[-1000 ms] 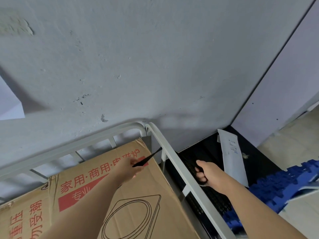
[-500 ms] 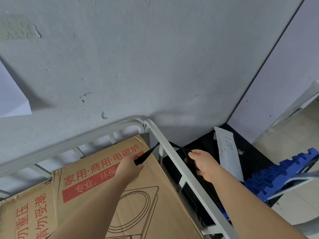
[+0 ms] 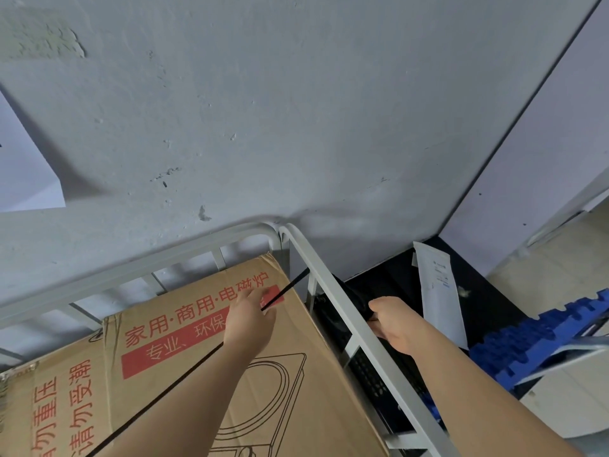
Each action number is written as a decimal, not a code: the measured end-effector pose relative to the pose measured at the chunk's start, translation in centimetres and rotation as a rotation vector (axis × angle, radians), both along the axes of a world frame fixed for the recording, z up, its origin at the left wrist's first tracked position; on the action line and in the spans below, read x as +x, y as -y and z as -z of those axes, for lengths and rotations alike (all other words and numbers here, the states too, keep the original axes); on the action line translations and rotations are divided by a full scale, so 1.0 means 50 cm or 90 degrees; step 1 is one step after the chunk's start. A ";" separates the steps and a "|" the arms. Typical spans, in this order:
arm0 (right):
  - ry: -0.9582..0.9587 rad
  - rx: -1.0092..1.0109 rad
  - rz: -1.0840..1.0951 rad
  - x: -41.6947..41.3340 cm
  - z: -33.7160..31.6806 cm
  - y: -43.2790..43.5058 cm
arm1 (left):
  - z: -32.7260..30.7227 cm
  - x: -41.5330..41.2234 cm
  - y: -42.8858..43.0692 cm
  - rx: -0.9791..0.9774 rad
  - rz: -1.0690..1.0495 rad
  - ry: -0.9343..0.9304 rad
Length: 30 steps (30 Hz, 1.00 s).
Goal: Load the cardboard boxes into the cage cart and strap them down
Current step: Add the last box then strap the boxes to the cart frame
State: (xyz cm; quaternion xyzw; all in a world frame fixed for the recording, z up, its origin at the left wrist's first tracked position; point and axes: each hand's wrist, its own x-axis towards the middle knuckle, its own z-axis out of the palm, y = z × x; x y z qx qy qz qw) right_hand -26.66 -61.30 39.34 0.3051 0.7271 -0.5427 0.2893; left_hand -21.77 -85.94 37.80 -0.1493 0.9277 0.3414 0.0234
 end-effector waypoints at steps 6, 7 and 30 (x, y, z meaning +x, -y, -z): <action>-0.003 0.020 -0.016 -0.006 0.004 0.005 | 0.006 0.016 -0.071 -0.001 0.211 0.049; -0.003 0.029 -0.017 -0.005 0.002 0.007 | 0.011 0.014 -0.085 -0.011 0.249 0.082; -0.167 0.107 -0.233 0.140 -0.180 0.094 | -0.189 0.319 0.136 0.310 0.017 0.212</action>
